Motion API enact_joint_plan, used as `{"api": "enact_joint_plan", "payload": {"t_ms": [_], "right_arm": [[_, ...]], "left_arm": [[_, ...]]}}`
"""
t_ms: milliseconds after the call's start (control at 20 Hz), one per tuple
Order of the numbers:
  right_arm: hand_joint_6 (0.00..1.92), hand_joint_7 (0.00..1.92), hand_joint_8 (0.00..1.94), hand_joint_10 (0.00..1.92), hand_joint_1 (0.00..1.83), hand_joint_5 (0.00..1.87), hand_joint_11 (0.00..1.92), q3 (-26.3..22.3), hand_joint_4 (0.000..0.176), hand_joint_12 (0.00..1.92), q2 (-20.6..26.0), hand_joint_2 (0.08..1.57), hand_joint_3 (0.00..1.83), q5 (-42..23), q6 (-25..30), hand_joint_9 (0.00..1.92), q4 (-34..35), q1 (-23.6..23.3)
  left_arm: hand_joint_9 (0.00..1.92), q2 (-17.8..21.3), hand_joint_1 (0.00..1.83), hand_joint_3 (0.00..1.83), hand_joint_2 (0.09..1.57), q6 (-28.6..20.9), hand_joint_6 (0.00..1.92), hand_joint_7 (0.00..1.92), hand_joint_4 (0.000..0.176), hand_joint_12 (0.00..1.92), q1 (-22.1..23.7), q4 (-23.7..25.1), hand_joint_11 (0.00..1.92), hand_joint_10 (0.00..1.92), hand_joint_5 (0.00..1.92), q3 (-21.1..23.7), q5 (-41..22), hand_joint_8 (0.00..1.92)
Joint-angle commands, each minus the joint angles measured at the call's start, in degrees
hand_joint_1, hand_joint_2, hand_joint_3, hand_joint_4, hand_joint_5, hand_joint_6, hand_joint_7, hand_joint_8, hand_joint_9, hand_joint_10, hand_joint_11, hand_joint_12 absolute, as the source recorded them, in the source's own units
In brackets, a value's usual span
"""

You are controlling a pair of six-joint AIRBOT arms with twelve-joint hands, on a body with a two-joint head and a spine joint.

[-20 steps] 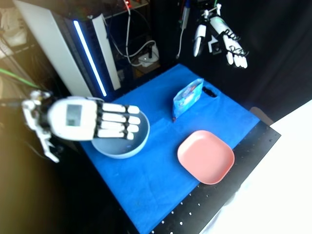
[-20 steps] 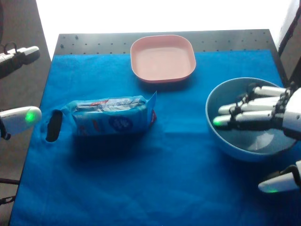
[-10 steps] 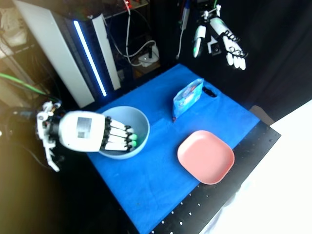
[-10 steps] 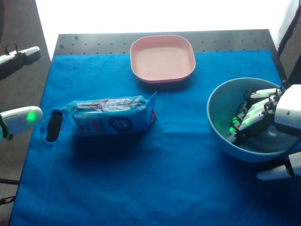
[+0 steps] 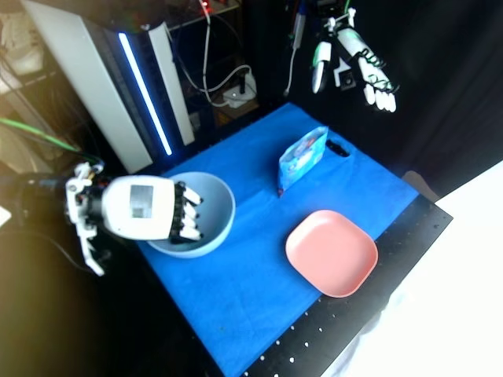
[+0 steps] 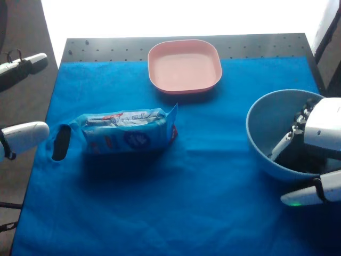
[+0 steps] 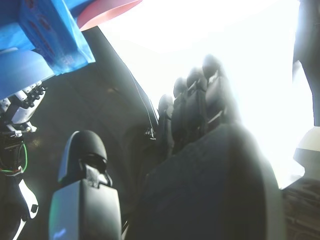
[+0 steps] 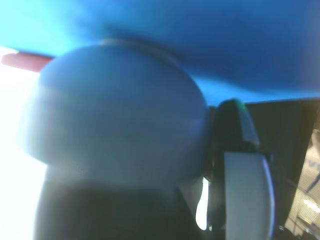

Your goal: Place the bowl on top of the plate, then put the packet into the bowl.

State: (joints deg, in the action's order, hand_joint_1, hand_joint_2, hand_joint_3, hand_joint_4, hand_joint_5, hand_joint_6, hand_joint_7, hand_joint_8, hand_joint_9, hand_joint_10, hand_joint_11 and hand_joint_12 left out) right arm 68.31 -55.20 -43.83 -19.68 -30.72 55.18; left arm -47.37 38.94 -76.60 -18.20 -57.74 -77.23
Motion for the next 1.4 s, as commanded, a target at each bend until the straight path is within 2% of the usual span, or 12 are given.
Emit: {"api": "enact_joint_plan", "payload": {"t_ms": [0, 250, 400, 450, 600, 850, 950, 1100, 1200, 1250, 1300, 1350], "right_arm": [[1.91, 1.53, 1.8, 1.89, 0.37, 1.2, 1.45, 0.3, 0.068, 1.91, -0.3, 1.28, 0.01, -2.4, 0.3, 1.58, 1.2, -0.7], [1.92, 1.56, 1.94, 1.92, 0.16, 1.15, 1.62, 0.4, 0.086, 1.92, -0.4, 1.41, 0.01, -2.5, 0.3, 1.66, 0.4, -2.8], [1.92, 1.54, 1.91, 1.92, 0.21, 1.15, 1.6, 0.4, 0.09, 1.92, -0.4, 1.42, 0.0, -2.5, 0.3, 1.64, -0.2, -4.2], [1.92, 1.53, 1.91, 1.92, 0.21, 1.14, 1.6, 0.4, 0.091, 1.92, -0.4, 1.42, 0.0, -2.5, 0.3, 1.64, -0.5, -4.7], [1.92, 1.53, 1.91, 1.92, 0.19, 1.13, 1.56, 0.4, 0.093, 1.92, -0.4, 1.48, 0.02, -2.5, 0.2, 1.63, -1.3, -6.8], [1.92, 1.57, 1.94, 1.92, 0.38, 1.15, 1.63, 0.4, 0.104, 1.92, -0.4, 1.56, 0.0, -4.9, 0.2, 1.67, -0.7, -9.6], [1.92, 1.57, 1.94, 1.92, 0.42, 1.12, 1.66, 0.6, 0.109, 1.92, -0.3, 1.55, 0.0, -5.7, -1.2, 1.67, 0.9, -10.4], [1.92, 1.54, 1.94, 1.92, 0.26, 1.09, 1.72, 0.8, 0.106, 1.92, -0.2, 1.56, 0.0, -6.4, -4.5, 1.67, 3.7, -11.9], [1.92, 1.52, 1.94, 1.92, 0.37, 1.13, 1.71, 1.0, 0.103, 1.92, -0.2, 1.53, 0.0, -6.8, -5.4, 1.66, 4.8, -12.5], [1.92, 1.52, 1.94, 1.92, 0.47, 1.17, 1.68, 1.2, 0.108, 1.92, -0.3, 1.53, 0.0, -6.8, -5.8, 1.64, 5.2, -13.0], [1.92, 1.53, 1.94, 1.92, 0.37, 1.23, 1.68, 2.0, 0.163, 1.92, -0.6, 1.56, 0.0, -6.8, -5.8, 1.66, 5.7, -13.7], [1.92, 1.53, 1.94, 1.92, 0.37, 1.23, 1.68, 2.5, 0.163, 1.92, -0.9, 1.56, 0.0, -6.8, -5.8, 1.66, 6.0, -14.2]], "left_arm": [[0.11, -0.1, 0.51, 0.0, 1.16, -0.5, 0.0, 0.18, 0.068, 0.22, 0.6, -0.8, 0.0, 0.0, 0.2, -0.3, -7.1, 0.0], [0.12, -0.2, 0.5, 0.0, 1.16, -0.6, 0.0, 0.19, 0.073, 0.24, 0.6, -0.7, 0.0, 0.0, 0.19, -0.3, -7.1, 0.0], [0.1, -0.3, 0.49, 0.0, 1.16, -0.6, 0.0, 0.18, 0.083, 0.18, 0.6, -0.7, 0.0, 0.0, 0.18, -0.3, -7.1, 0.0], [0.1, -0.3, 0.5, 0.0, 1.17, -0.7, 0.0, 0.19, 0.068, 0.18, 0.6, -0.7, 0.0, 0.0, 0.19, -0.3, -7.2, 0.0], [0.09, -0.3, 0.48, 0.0, 1.16, -0.7, 0.0, 0.18, 0.073, 0.13, 0.6, -0.7, 0.0, 0.0, 0.19, -0.3, -7.3, 0.0], [0.09, -0.3, 0.47, 0.0, 1.16, -0.8, 0.0, 0.18, 0.07, 0.12, 0.5, -0.7, 0.0, 0.0, 0.19, -0.3, -7.6, 0.0], [0.09, -0.3, 0.47, 0.0, 1.16, -0.8, 0.0, 0.18, 0.059, 0.11, 0.5, -0.7, 0.0, 0.0, 0.2, -0.3, -7.6, 0.0], [0.08, -0.3, 0.46, 0.0, 1.16, -0.9, 0.0, 0.17, 0.068, 0.07, 0.4, -0.7, 0.0, 0.0, 0.18, -0.3, -7.7, 0.0], [0.08, -0.3, 0.44, 0.0, 1.16, -0.9, 0.0, 0.17, 0.068, 0.07, 0.4, -0.7, 0.0, 0.0, 0.17, -0.4, -7.7, 0.0], [0.09, -0.3, 0.45, 0.0, 1.15, -0.9, 0.0, 0.17, 0.075, 0.07, 0.4, -0.7, 0.01, 0.0, 0.16, -0.4, -7.7, 0.0], [0.08, -0.3, 0.44, 0.0, 1.14, -0.9, 0.0, 0.16, 0.084, 0.08, 0.4, -0.6, 0.01, 0.0, 0.17, -0.4, -7.7, 0.0], [0.08, -0.3, 0.44, 0.0, 1.14, -0.9, 0.0, 0.16, 0.084, 0.08, 0.4, -0.6, 0.01, 0.0, 0.17, -0.4, -7.7, 0.0]]}}
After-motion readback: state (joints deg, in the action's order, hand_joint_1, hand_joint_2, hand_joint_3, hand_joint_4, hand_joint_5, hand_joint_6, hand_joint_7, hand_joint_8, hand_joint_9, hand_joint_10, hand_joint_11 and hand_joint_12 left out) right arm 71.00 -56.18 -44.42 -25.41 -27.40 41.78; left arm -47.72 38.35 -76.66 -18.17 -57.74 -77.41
